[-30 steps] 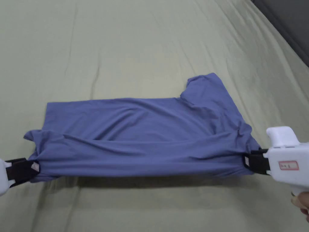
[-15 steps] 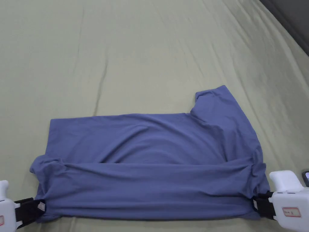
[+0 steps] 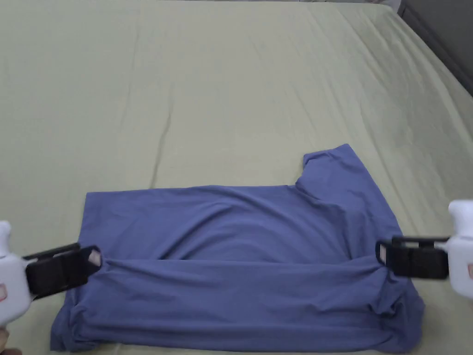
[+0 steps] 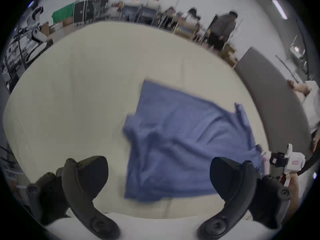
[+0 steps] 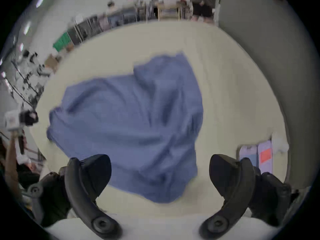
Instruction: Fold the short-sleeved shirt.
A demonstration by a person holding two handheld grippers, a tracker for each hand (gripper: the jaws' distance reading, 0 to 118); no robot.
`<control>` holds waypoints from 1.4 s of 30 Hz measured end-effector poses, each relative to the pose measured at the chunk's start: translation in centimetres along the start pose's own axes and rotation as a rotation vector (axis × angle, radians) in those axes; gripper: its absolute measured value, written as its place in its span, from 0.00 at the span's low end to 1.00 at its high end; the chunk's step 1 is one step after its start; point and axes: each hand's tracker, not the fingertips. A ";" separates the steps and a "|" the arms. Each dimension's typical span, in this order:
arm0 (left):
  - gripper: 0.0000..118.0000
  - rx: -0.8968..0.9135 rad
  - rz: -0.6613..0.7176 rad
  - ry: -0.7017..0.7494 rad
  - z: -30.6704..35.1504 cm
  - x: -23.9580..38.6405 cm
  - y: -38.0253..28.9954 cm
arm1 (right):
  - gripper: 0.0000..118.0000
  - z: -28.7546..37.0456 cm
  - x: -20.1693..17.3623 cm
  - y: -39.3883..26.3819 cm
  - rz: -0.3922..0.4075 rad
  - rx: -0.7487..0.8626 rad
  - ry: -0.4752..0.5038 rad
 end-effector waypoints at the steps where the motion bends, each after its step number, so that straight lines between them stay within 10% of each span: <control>1: 1.00 0.007 -0.037 -0.014 0.1 0.9 0.7 | 0.98 0.0 -1.1 1.0 -0.005 0.038 -0.008; 4: 1.00 -0.019 -0.168 0.043 -3.2 4.2 -0.9 | 0.82 -0.7 -3.8 2.7 0.059 0.117 -0.102; 5: 0.85 -0.042 -0.198 0.057 -3.8 5.1 -1.3 | 0.37 -1.6 -5.1 2.6 0.106 0.116 -0.137; 6: 0.49 -0.042 -0.205 0.037 -4.6 5.7 -1.9 | 0.03 -2.4 -6.0 2.4 0.124 0.098 -0.144; 7: 0.00 -0.048 -0.187 0.035 -5.3 6.0 -2.4 | 0.03 -2.6 -6.6 2.1 0.100 0.100 -0.120; 12: 0.00 -0.016 -0.113 0.034 -7.1 4.9 -1.5 | 0.03 -4.3 -8.4 0.9 0.115 0.087 -0.062; 13: 0.06 0.018 -0.120 0.062 -7.6 4.3 -0.4 | 0.03 -4.3 -8.3 0.8 0.116 0.086 -0.053; 15: 0.99 0.001 -0.121 0.154 -10.0 3.6 2.4 | 0.03 -4.2 -8.4 1.0 0.112 0.078 -0.036; 25: 1.00 -0.157 -0.159 0.382 -23.1 -2.2 8.3 | 0.03 -4.4 -8.7 -0.3 0.088 0.034 -0.054; 33: 0.00 -0.134 -0.220 0.325 -22.2 0.2 8.6 | 0.03 -5.8 -6.4 -1.6 0.068 -0.052 -0.088; 41: 0.00 -0.004 -0.119 0.128 -18.7 0.7 11.4 | 0.06 -9.8 0.7 4.4 0.038 -0.074 0.005; 42: 0.00 0.002 -0.127 0.126 -18.0 1.3 11.2 | 0.32 -11.0 1.8 6.0 0.025 -0.100 0.023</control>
